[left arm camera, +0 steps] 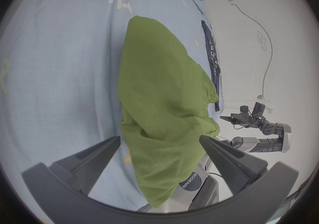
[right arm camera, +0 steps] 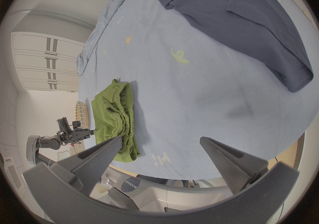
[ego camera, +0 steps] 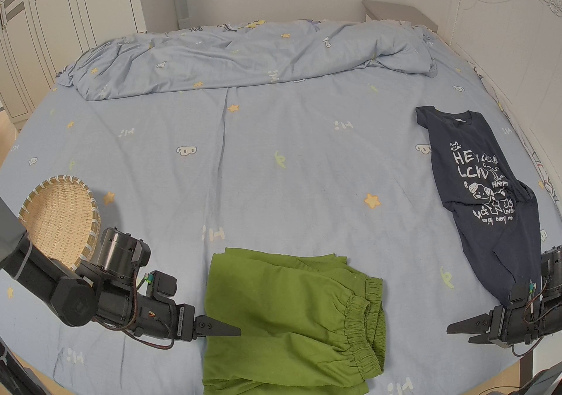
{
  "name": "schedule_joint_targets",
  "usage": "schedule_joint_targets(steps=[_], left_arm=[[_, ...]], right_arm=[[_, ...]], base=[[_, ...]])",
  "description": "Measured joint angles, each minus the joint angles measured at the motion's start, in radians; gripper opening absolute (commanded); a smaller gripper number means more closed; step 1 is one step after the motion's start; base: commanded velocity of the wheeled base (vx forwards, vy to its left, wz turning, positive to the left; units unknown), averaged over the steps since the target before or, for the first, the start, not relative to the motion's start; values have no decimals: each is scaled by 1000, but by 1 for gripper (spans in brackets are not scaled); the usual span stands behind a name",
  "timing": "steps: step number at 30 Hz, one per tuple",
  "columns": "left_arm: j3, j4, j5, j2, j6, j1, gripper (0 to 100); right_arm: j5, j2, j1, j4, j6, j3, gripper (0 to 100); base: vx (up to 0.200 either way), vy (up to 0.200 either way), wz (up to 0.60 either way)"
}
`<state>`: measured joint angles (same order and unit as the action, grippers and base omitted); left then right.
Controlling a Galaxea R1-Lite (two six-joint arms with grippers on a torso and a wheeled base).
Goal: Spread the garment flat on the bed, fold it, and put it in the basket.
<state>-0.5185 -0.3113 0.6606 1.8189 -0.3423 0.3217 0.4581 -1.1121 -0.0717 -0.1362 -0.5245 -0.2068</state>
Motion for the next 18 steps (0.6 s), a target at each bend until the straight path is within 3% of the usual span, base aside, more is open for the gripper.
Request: schedule_joint_targets(steps=[7,18], left_arm=[[-26,-64,-2,53,-4,6,100],[-33,-224,-1,159,-77,104,100]], right_arm=[[0,0,0,-2,-1,0,100],[0,1,3,-18,-1,3,100]], base=[[0,0,0],[0,0,0]])
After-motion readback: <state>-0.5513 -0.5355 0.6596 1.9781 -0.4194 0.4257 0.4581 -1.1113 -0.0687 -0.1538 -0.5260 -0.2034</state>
